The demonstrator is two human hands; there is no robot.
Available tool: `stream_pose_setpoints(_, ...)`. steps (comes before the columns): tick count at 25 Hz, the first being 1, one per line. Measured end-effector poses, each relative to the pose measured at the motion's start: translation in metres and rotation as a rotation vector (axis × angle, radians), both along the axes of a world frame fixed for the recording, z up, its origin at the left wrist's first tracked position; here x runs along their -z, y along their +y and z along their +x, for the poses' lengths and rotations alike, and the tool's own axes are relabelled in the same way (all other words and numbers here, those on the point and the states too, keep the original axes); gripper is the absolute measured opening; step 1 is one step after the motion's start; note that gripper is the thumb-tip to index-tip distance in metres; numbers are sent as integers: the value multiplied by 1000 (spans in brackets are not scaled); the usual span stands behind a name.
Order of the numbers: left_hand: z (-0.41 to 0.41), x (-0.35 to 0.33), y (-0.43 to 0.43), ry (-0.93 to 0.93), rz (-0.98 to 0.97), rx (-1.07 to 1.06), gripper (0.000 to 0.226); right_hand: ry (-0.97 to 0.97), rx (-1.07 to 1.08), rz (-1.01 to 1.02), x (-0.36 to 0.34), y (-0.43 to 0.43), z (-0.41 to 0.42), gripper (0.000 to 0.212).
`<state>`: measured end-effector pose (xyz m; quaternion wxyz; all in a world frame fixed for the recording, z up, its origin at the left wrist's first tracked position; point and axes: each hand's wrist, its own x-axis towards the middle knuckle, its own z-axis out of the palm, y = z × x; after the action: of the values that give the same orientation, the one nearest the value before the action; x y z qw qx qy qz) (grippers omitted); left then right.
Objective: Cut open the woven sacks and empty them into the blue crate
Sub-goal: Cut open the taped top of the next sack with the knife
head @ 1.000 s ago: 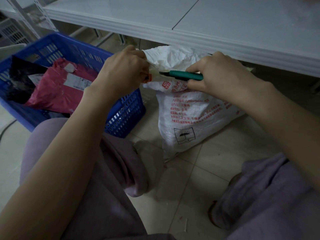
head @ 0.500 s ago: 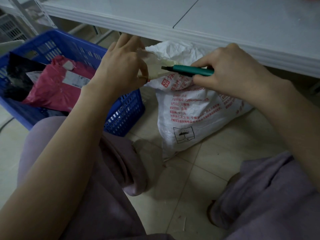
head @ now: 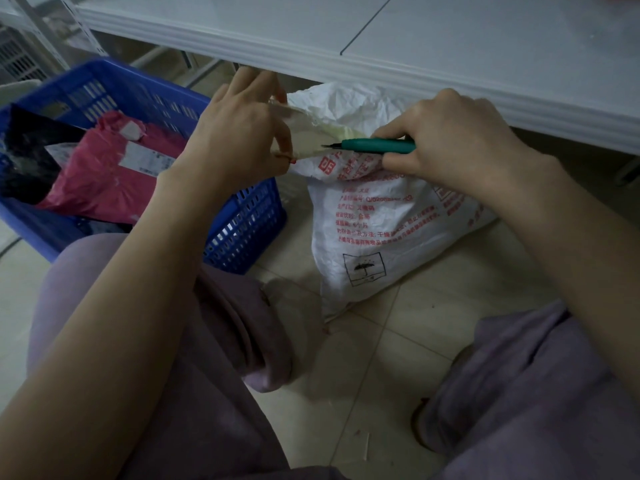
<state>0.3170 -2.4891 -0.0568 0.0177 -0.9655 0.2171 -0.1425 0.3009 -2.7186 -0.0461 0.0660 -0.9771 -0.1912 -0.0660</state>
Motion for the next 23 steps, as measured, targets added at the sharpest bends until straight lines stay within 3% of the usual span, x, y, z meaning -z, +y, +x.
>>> stream_pose_setpoints(10, -4, -1, -3, 1, 35, 3, 23, -69, -34, -36, 2, 1, 0, 29)
stream_pose_setpoints(23, -1, 2, -1, -104, 122, -131, 36, 59, 60, 122, -4, -10, 4, 35)
